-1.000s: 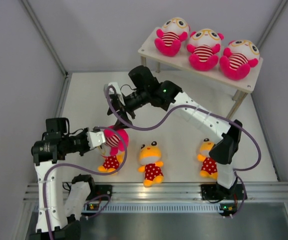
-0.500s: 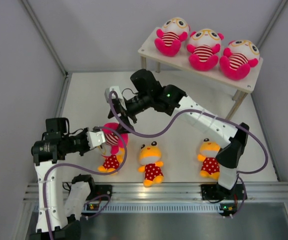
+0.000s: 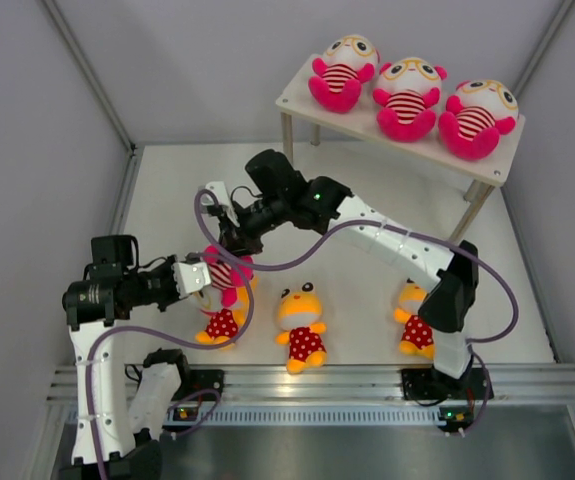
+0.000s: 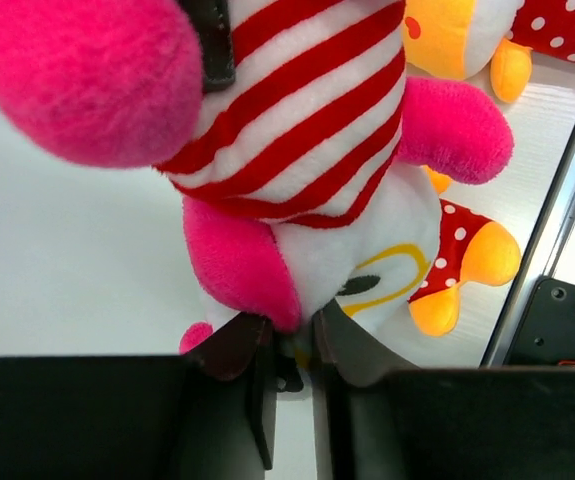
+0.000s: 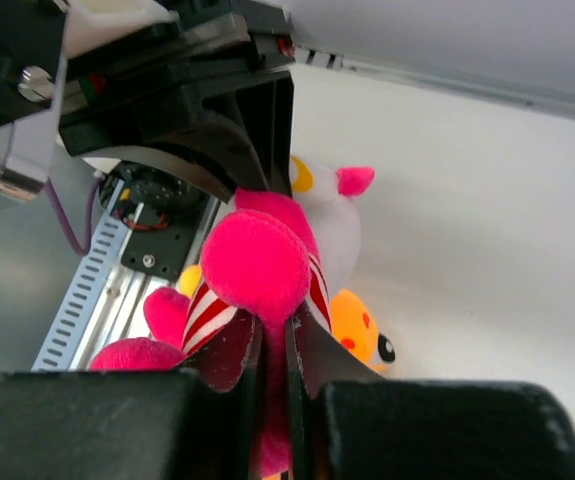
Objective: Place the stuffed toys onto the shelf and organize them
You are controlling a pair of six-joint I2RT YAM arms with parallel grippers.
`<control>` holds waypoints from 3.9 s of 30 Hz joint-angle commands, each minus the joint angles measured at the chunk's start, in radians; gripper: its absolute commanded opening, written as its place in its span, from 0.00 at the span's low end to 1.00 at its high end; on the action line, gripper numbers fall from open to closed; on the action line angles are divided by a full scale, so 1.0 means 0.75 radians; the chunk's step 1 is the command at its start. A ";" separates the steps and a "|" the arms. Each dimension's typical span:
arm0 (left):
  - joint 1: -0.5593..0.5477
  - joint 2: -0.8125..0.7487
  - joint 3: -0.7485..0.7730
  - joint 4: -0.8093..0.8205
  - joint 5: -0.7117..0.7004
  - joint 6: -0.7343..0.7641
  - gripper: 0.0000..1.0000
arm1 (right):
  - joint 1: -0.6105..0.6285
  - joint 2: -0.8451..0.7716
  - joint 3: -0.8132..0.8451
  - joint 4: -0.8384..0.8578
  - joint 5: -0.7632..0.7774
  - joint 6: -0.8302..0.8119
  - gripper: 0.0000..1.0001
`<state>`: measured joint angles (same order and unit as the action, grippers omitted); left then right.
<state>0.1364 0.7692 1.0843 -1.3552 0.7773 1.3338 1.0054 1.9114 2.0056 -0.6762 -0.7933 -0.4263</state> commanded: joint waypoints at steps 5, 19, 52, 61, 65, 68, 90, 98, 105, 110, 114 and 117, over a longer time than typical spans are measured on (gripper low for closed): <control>-0.002 0.050 0.064 -0.046 -0.069 -0.328 0.77 | 0.014 -0.315 -0.254 0.240 0.443 0.149 0.00; -0.002 0.124 0.317 0.259 -0.466 -0.973 0.97 | -0.052 -0.941 -0.341 0.480 1.335 0.292 0.00; -0.004 0.073 0.078 0.271 -0.347 -0.973 0.97 | -1.533 -1.178 -0.913 0.928 1.266 0.429 0.00; -0.002 0.075 0.082 0.271 -0.333 -0.975 0.97 | -1.531 -1.217 -0.944 0.953 1.109 0.542 0.00; 0.000 0.069 0.084 0.271 -0.337 -0.979 0.97 | -1.531 -1.207 -0.952 0.955 1.029 0.648 0.00; -0.002 0.052 0.082 0.271 -0.351 -0.971 0.97 | -1.531 -1.209 -0.997 0.975 0.994 0.699 0.00; -0.002 0.042 0.078 0.269 -0.335 -0.962 0.97 | -1.531 -1.248 -1.167 1.016 0.919 0.918 0.00; -0.002 0.036 0.076 0.271 -0.331 -0.964 0.97 | -1.531 -1.289 -1.298 1.055 0.913 1.025 0.00; -0.002 0.034 0.064 0.269 -0.331 -0.960 0.97 | -1.537 -1.250 -1.277 1.075 0.898 1.037 0.00; -0.004 0.034 0.066 0.269 -0.329 -0.960 0.97 | -1.541 -1.182 -1.257 1.104 0.845 1.092 0.00; -0.004 0.036 0.064 0.271 -0.327 -0.954 0.97 | -1.539 -1.156 -1.224 1.102 0.831 1.121 0.00; -0.002 0.036 0.064 0.271 -0.327 -0.958 0.97 | -1.541 -1.152 -1.222 1.075 0.837 1.119 0.00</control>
<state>0.1360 0.8070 1.1381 -1.1854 0.5087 0.6052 -0.1406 1.0321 1.0618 0.1772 -0.1242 0.3885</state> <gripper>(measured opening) 0.971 0.055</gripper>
